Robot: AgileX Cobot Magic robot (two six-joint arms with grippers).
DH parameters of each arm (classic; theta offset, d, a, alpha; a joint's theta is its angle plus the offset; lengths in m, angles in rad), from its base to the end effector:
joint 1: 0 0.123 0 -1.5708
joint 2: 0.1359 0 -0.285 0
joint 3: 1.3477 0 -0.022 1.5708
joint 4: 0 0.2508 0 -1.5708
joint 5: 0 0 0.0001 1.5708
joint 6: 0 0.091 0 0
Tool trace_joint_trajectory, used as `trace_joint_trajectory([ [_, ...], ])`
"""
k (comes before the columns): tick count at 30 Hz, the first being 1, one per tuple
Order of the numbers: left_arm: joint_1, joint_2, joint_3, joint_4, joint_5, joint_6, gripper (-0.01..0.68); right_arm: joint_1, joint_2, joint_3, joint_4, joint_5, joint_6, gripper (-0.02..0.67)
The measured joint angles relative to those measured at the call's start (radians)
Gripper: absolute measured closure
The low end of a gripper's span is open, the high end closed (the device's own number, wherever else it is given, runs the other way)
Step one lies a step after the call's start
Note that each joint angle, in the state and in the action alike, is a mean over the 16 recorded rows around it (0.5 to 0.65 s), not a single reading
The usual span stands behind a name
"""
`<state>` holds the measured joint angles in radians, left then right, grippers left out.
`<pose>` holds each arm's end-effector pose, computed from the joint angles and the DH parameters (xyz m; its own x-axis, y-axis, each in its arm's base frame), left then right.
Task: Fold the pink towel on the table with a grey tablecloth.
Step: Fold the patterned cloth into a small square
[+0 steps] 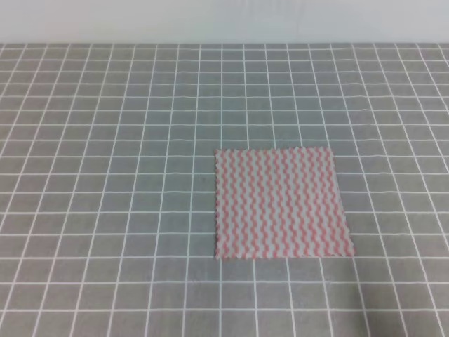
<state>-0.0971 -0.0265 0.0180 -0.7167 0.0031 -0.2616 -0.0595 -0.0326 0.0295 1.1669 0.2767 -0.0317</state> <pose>0.0546 -0.0056 0.2084 -0.0303 -0.8305 -0.5562 0.1322 0.5482 -0.8258 0.0536 0.0198 0.1950 -0.1830 0.8841 -0.4300 -0.0652 0.4255 0.9026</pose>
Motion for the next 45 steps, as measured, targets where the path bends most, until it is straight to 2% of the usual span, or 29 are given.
trace_joint_trajectory([
  [6, 0.0, 0.016, -0.012, 0.007, 0.047, 0.138, 0.674, 0.0, 0.014, -0.008, -0.043, 0.064, -0.029, 0.665],
  [11, 0.0, 0.105, -0.081, 0.007, 0.129, 0.3, 0.674, 0.0, 0.064, -0.037, -0.075, 0.108, -0.093, 0.666],
  [20, 0.0, 0.418, -0.284, 0.001, 0.269, 0.592, 0.675, 0.0, 0.226, -0.131, -0.044, 0.102, -0.297, 0.666],
  [28, -0.015, 0.691, -0.413, -0.009, 0.318, 0.754, 0.675, 0.0, 0.415, -0.242, -0.051, 0.12, -0.486, 0.666],
  [36, -0.104, 0.908, -0.504, -0.012, 0.313, 0.816, 0.674, 0.005, 0.709, -0.432, -0.209, 0.264, -0.571, 0.665],
  [40, -0.176, 1.024, -0.558, -0.01, 0.301, 0.84, 0.674, 0.027, 0.885, -0.553, -0.308, 0.333, -0.556, 0.665],
  [45, -0.265, 1.173, -0.629, -0.007, 0.288, 0.856, 0.674, 0.103, 1.1, -0.708, -0.471, 0.413, -0.47, 0.665],
])
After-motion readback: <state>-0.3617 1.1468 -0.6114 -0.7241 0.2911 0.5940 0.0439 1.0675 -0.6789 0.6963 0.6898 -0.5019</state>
